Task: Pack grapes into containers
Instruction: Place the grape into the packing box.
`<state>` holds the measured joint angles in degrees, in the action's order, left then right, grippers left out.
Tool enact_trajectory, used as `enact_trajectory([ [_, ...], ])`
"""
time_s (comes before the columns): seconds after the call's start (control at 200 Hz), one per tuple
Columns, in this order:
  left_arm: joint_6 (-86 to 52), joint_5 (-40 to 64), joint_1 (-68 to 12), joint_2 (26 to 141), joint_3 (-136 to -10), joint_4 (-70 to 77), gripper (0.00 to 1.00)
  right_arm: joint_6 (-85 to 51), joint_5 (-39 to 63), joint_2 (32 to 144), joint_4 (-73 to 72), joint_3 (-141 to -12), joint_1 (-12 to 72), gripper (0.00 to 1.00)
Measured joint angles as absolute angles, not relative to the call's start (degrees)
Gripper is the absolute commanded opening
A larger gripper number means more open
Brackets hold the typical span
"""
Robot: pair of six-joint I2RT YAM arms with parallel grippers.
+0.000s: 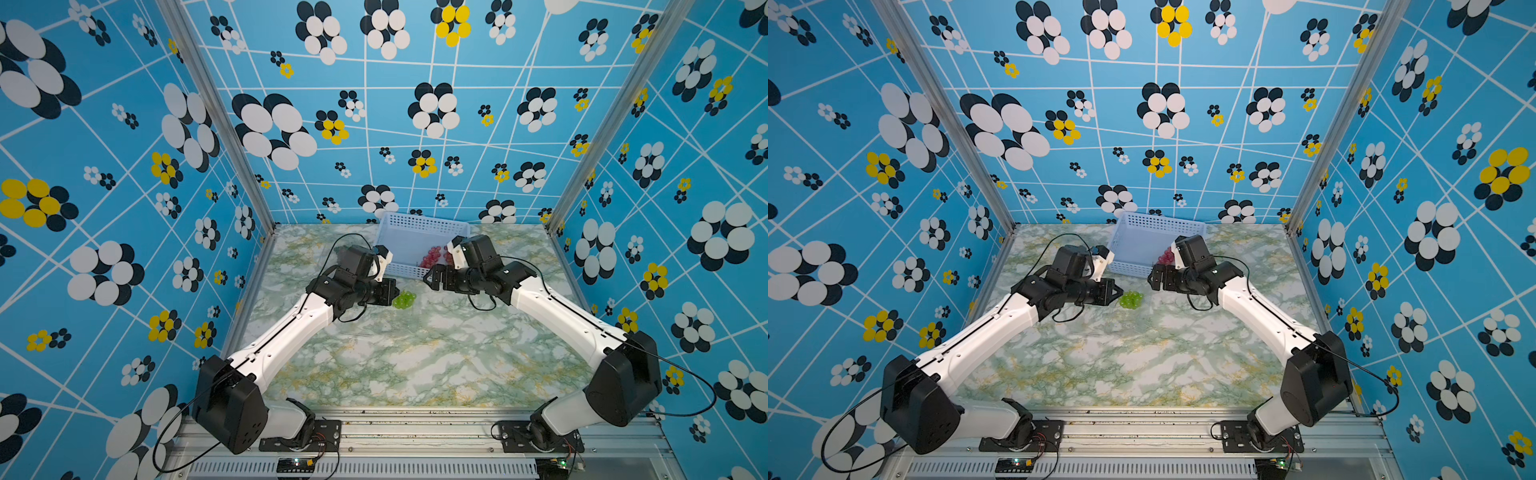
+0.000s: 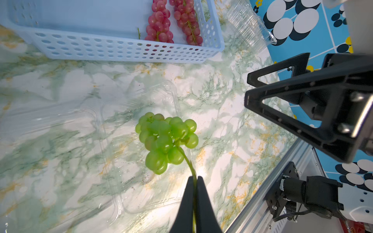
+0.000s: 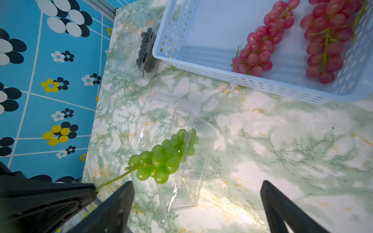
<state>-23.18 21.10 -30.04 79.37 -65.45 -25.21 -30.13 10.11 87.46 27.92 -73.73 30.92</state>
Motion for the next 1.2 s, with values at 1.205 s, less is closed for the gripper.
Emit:
enact_trajectory([
  [1.205,-25.36,22.70,-30.83,99.39,-63.22,-10.33,0.30,-31.42,6.26,84.99,27.16,-64.10,30.96,0.99],
])
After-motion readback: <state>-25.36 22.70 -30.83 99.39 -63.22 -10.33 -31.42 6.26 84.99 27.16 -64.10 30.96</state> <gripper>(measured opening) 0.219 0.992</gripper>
